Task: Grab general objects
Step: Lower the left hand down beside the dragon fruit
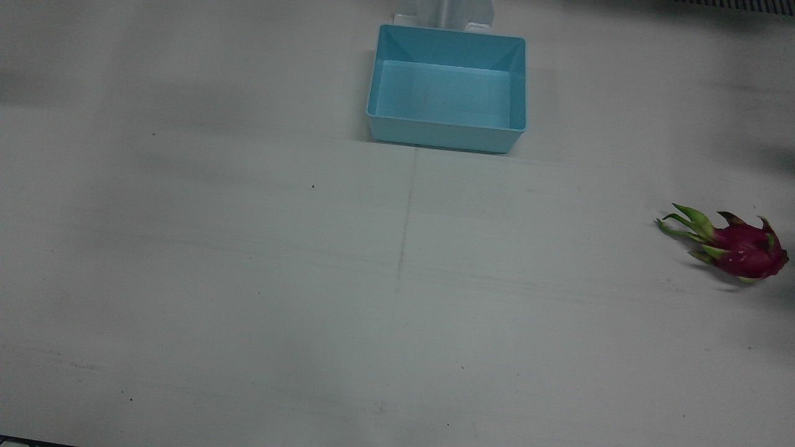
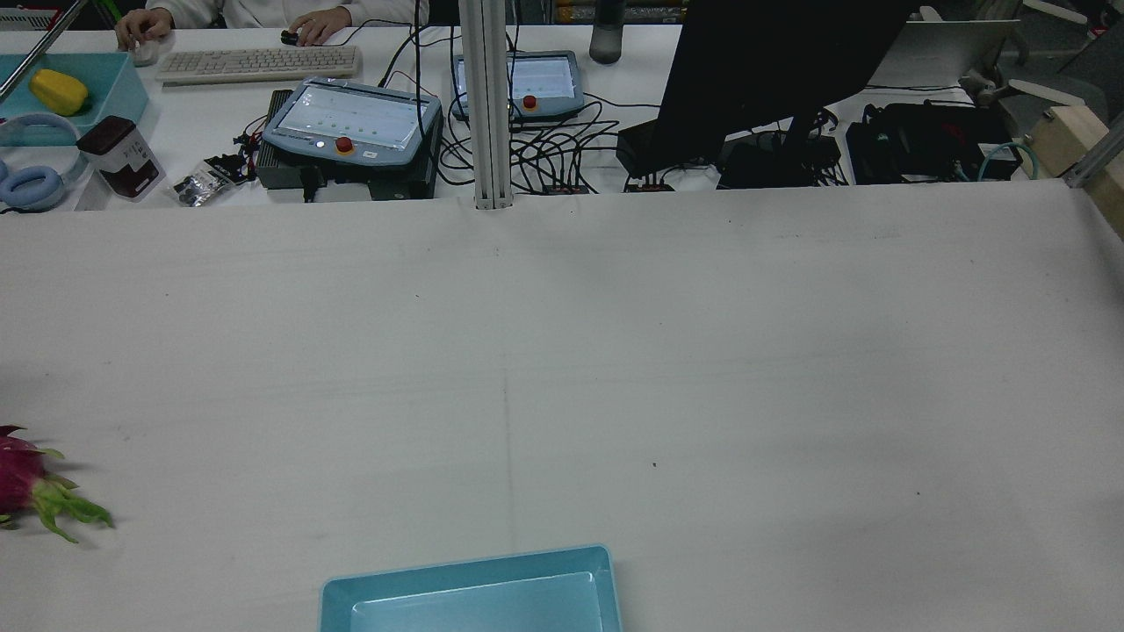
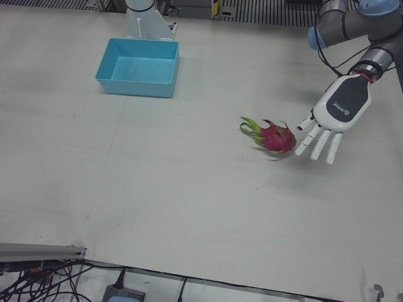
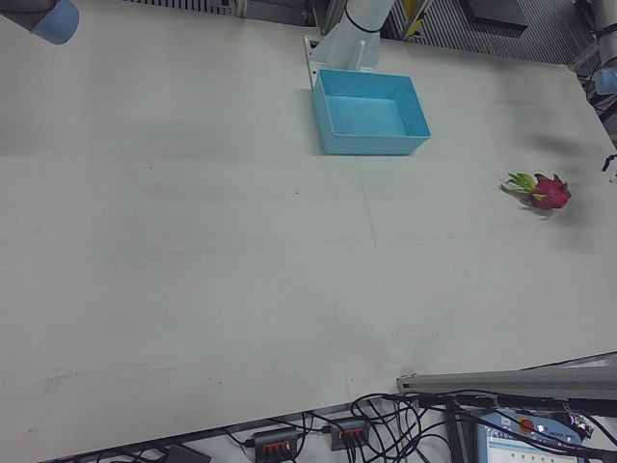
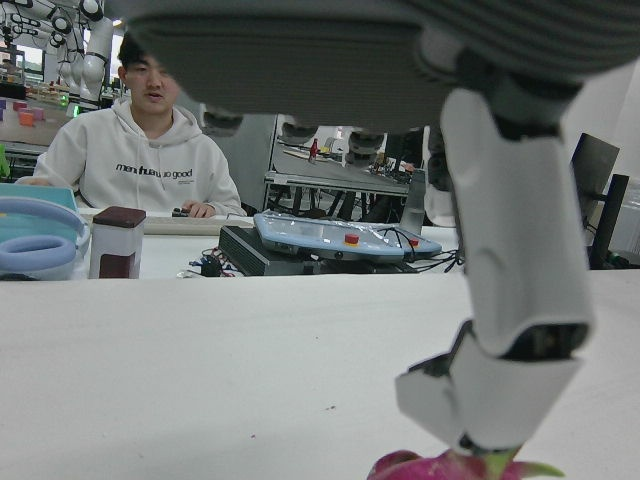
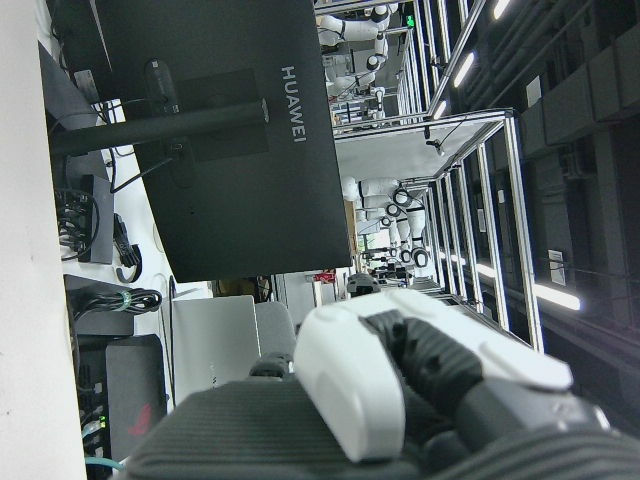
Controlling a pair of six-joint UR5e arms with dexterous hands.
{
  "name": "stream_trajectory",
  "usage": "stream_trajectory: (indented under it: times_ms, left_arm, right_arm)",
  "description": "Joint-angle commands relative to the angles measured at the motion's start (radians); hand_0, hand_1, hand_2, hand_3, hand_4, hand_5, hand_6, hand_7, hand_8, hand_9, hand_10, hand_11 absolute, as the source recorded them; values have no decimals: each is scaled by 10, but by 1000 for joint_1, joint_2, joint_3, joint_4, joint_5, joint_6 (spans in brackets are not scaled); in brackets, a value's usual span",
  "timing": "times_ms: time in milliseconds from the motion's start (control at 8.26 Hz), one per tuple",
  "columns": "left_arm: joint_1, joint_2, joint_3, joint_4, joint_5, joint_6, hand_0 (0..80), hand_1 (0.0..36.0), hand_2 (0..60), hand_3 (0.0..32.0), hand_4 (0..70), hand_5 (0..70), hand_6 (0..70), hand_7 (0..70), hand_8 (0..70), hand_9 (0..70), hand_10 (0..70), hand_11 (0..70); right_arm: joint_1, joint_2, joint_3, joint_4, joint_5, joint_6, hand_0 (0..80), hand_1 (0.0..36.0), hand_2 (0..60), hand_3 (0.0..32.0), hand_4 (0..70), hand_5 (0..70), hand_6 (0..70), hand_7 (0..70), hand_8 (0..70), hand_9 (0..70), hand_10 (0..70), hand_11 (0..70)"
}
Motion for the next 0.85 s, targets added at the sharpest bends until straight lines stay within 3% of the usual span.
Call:
stream_trajectory:
  times_ms: [0,121,363,484,605,726]
  left_arm:
    - [113,1,-2,61,2,40,588,236,80,210,102,0,0,78,0,1,0,0]
    - [114,1,-2,53,11,-10,582,228,66,206,100,0,0,62,0,0,0,0]
    - [159,1,-2,50,11,-28,586,233,50,234,67,0,0,22,0,0,0,0]
    - [171,1,-2,52,11,-32,580,226,36,258,46,0,0,0,0,0,0,0]
    - [177,3,-2,50,10,-29,609,238,0,306,21,0,0,0,0,0,0,0]
    - [177,3,-2,38,1,-26,589,219,0,320,0,0,0,0,0,0,0,0]
  right_arm:
    - [0,0,0,0,1,0,0,0,0,0,0,0,0,0,0,0,0,0]
    - [0,0,0,0,1,0,0,0,0,0,0,0,0,0,0,0,0,0]
    - [0,0,0,0,0,0,0,0,0,0,0,0,0,0,0,0,0,0]
    - [0,0,0,0,0,0,0,0,0,0,0,0,0,0,0,0,0,0]
    - [0,0,0,0,0,0,0,0,0,0,0,0,0,0,0,0,0,0]
    - [0,0,0,0,0,0,0,0,0,0,0,0,0,0,0,0,0,0]
